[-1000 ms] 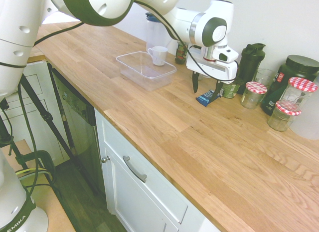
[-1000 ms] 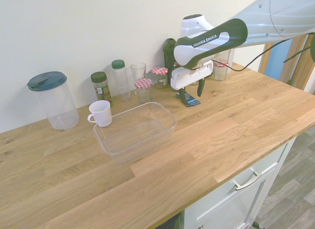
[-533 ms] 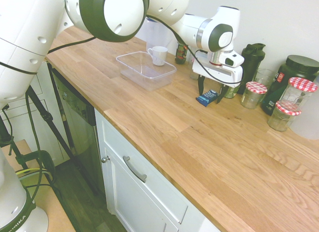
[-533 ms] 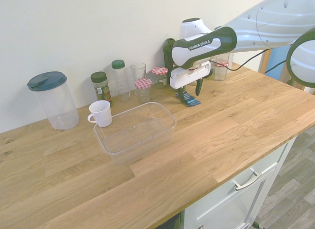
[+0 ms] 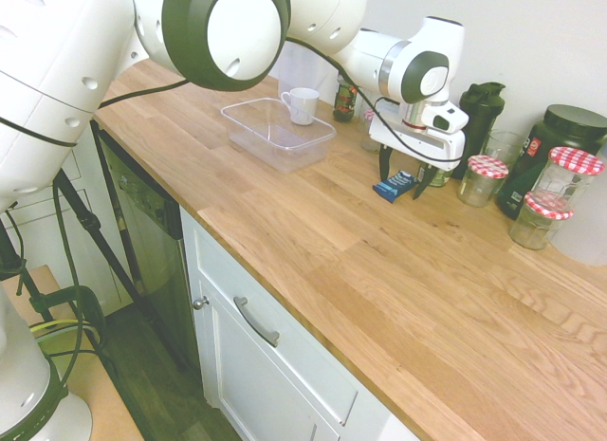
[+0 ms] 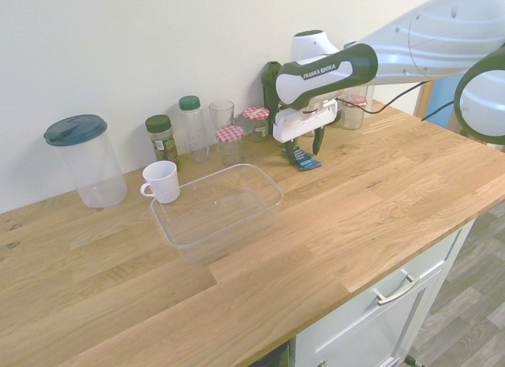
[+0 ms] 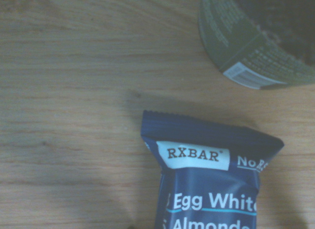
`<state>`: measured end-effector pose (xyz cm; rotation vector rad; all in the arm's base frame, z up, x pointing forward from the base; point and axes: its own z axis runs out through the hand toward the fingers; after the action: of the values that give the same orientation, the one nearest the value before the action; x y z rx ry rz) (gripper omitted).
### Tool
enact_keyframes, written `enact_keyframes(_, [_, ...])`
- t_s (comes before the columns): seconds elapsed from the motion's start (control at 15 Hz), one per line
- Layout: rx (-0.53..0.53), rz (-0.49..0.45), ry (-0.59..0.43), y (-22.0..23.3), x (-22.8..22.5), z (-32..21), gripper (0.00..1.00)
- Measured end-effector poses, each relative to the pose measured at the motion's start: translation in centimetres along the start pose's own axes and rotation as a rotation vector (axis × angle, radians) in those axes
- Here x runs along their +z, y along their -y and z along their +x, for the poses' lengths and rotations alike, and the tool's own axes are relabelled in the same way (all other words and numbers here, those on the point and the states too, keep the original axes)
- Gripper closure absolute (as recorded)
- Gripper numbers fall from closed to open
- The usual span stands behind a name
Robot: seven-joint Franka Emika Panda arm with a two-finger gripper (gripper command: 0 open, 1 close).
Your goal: Put the protein bar into the container
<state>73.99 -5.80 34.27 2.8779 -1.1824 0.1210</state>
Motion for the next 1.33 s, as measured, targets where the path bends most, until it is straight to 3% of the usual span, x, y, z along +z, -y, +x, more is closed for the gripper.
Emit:
enact_keyframes(0.73, [-0.010, -0.001, -0.014, 0.2, -1.0, -0.2, 1.00])
enact_keyframes(1.07, [-0.022, 0.016, -0.053, -1.5, -7.6, -2.4, 1.00])
enact_keyframes(1.33, [-0.091, -0.004, -0.096, -1.0, -12.6, -10.0, 1.00])
